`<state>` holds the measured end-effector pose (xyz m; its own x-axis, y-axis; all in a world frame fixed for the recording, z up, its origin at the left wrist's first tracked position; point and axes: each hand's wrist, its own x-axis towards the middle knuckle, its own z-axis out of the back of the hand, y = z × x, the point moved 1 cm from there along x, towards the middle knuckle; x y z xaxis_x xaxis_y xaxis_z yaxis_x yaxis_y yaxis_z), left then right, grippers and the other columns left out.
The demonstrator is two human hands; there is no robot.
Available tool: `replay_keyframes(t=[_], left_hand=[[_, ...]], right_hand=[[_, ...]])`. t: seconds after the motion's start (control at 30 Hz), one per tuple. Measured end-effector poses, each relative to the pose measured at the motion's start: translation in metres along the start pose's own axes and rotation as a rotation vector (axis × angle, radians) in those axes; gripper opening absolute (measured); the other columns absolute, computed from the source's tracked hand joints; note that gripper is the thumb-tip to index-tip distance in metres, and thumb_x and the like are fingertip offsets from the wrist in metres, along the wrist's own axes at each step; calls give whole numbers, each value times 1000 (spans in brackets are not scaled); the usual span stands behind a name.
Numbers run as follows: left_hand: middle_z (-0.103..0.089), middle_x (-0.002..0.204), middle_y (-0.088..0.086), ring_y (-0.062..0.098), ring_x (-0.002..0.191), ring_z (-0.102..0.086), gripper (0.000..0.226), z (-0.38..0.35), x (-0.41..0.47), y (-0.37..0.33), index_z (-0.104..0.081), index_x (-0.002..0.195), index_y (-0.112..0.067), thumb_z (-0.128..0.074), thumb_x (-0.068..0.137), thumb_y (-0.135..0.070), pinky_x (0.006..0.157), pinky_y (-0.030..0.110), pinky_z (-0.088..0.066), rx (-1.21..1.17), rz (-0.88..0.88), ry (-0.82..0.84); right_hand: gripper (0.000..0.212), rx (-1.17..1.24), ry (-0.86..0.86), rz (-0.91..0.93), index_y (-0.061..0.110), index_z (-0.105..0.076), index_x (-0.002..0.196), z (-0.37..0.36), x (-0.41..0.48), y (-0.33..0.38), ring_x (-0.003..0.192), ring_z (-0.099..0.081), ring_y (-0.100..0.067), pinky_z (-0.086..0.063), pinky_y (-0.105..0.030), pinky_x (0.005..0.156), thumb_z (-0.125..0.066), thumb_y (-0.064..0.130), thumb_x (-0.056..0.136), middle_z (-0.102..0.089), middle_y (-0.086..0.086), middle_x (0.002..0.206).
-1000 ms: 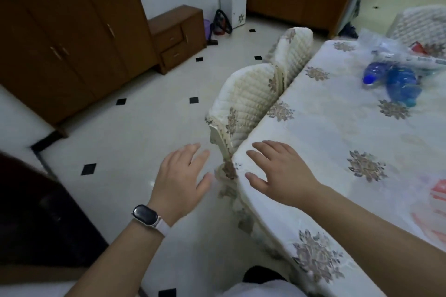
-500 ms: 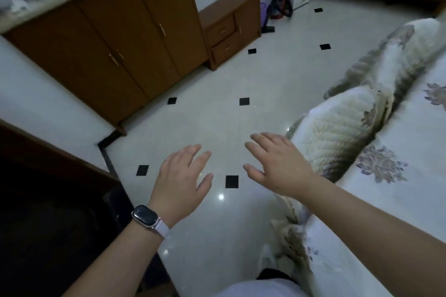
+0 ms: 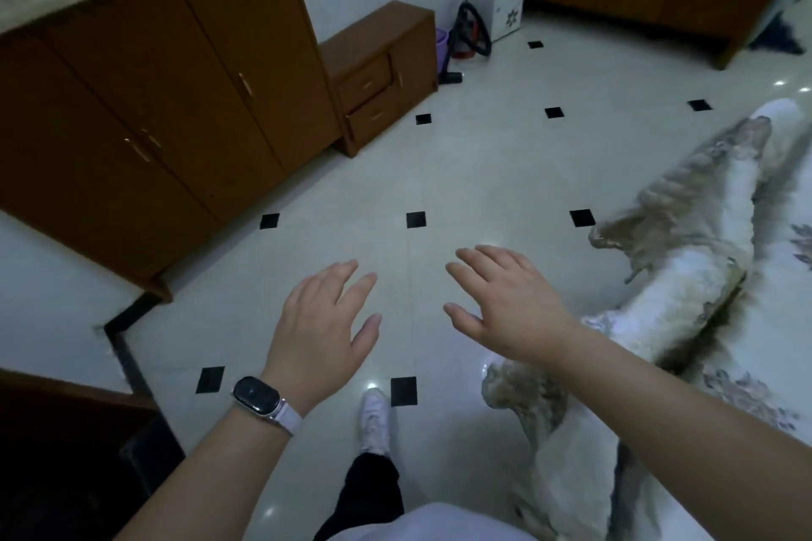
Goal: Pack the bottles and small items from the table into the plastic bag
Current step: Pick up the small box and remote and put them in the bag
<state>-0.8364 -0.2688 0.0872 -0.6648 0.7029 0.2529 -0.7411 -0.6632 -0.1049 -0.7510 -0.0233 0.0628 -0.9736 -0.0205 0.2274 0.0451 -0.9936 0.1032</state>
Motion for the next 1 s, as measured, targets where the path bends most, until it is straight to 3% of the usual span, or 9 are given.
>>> replay_keyframes(t=[0.4,0.6,0.77,1.0], left_hand=[[-58,133,12,31,120,-56,45,-45,219,128,-61,127,-14,-54,90,-38,99,47,-45,-147,-367,-29],[-58,132,12,33,122,-55,43,-67,316,120,-62,125,-14,-58,89,-37,98,51,-45,-241,-524,-50],[-59,131,11,32,121,-55,43,-93,390,101,-64,124,-15,-57,88,-38,99,49,-45,-234,-584,-25],[-59,131,10,31,122,-55,45,-120,514,55,-63,126,-16,-52,90,-41,98,50,-46,-162,-668,36]], right_hand=[[51,-183,-78,-290,14,-64,120,5,172,-32,115,-57,-32,-43,-42,97,-48,51,88,-63,-9,127],[51,-245,-118,-431,13,-65,120,13,198,-78,115,-58,-32,-44,-42,97,-49,50,89,-64,-9,125],[51,-253,-150,-495,14,-65,120,-1,224,-137,115,-58,-30,-36,-39,98,-48,50,88,-65,-7,124],[50,-164,-163,-576,14,-64,120,-11,260,-251,116,-57,-31,-46,-44,97,-49,51,89,-63,-7,126]])
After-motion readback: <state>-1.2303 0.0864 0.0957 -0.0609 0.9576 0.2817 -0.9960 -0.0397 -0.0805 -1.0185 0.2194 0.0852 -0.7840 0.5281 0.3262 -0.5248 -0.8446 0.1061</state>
